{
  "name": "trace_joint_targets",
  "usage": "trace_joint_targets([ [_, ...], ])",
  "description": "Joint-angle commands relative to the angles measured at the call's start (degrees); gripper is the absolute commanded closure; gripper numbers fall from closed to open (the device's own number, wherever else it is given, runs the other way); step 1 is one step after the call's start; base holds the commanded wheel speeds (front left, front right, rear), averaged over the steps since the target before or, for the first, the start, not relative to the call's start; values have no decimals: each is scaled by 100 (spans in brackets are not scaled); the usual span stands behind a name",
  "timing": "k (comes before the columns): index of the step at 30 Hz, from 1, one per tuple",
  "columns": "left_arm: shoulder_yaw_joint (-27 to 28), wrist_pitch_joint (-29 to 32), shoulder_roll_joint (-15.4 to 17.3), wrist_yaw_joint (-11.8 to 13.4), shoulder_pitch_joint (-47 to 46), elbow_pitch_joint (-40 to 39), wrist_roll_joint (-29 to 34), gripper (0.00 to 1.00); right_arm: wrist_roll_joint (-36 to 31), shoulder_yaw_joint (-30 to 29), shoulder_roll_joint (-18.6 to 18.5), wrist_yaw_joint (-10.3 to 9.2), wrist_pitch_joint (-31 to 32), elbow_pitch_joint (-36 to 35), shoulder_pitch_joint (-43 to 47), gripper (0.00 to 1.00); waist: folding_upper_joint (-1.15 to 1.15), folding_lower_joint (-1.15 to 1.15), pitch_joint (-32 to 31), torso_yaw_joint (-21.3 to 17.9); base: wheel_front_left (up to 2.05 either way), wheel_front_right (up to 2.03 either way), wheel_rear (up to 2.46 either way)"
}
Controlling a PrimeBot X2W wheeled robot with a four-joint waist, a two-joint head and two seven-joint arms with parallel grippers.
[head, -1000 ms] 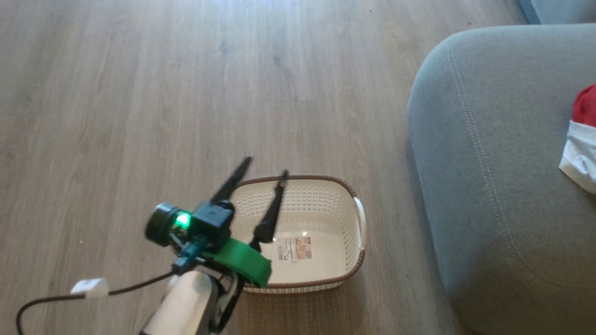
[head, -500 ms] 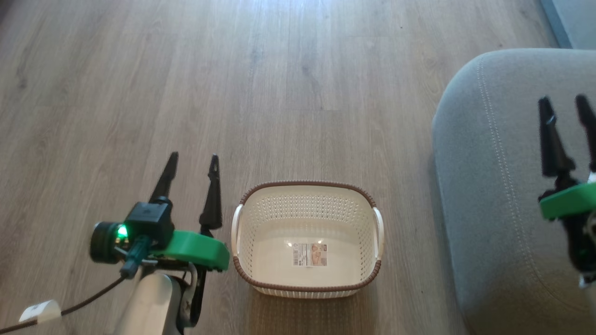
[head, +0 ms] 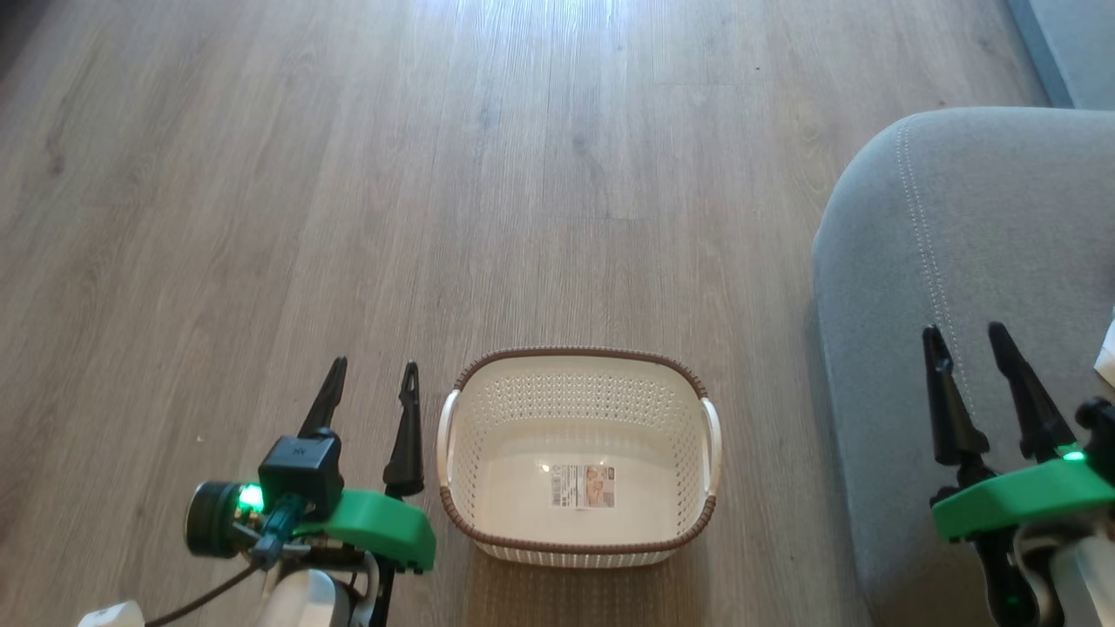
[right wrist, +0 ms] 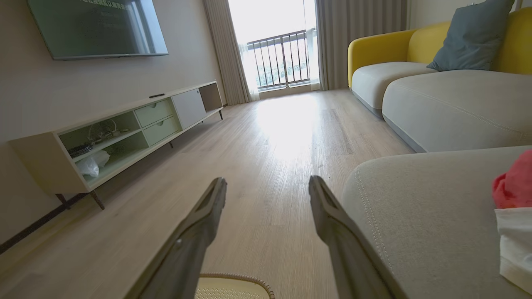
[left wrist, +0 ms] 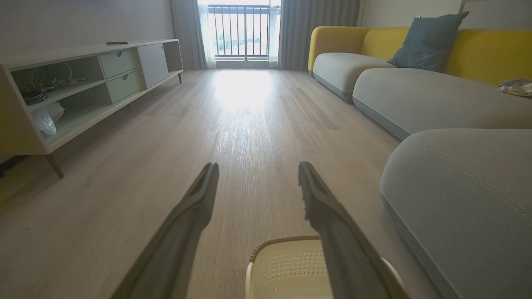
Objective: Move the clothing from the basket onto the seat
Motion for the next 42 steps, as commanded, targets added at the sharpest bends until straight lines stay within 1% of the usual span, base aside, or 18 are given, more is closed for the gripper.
trace_joint_targets([
  [1, 175, -28, 16, 16, -141, -145, -17, 0, -71, -9, -32, 39, -53, -219, -51, 0, 0, 0, -2, -13, 0, 0, 0],
  [5, 176, -28, 16, 8, -85, -101, 6, 0, -178, -150, 166, 39, -53, -282, 108, 0, 0, 0, 2, -47, 0, 0, 0],
  [7, 136, -28, 16, 95, -88, -91, 297, 0, -238, -163, 229, 39, -53, -307, 170, 0, 0, 0, 12, -64, 0, 0, 0],
  [12, 101, -28, 16, 255, -85, -112, 390, 0, -286, -161, 257, 39, -53, -301, 186, 0, 0, 0, 41, -72, 0, 0, 0],
  [15, 81, -28, 16, 281, -100, -139, 367, 0, -309, -138, 262, 39, -53, -286, 175, 0, 0, 0, 66, -76, 0, 0, 0],
  [21, 71, -28, 16, 214, -110, -291, 392, 0, -314, -108, 281, 39, -53, -272, 124, 0, 0, 0, 117, -77, 0, 0, 0],
  [25, 128, -28, 16, 196, -98, -304, 238, 0, -301, -116, 302, 39, -53, -270, 95, 0, 0, 0, 134, -74, 0, 0, 0],
  [28, 147, -28, 16, 111, -100, -269, 96, 0, -298, -120, 305, 39, -53, -262, 80, 0, 0, 0, 144, -74, 0, 0, 0],
  [32, 173, -28, 16, 65, -103, -282, 45, 0, -303, -118, 304, 39, -53, -233, 71, 0, 0, 0, 139, -75, 0, 0, 0],
  [36, 200, -28, 16, -102, -90, -240, -109, 0, -301, -103, 306, 39, -53, -201, 56, 0, 0, 0, 131, -88, 0, 0, 0],
  [42, 317, -28, 16, -255, -97, -311, -316, 0, -303, -101, 309, 39, -53, -182, 46, 0, 0, 0, 126, -104, 0, 0, 0],
])
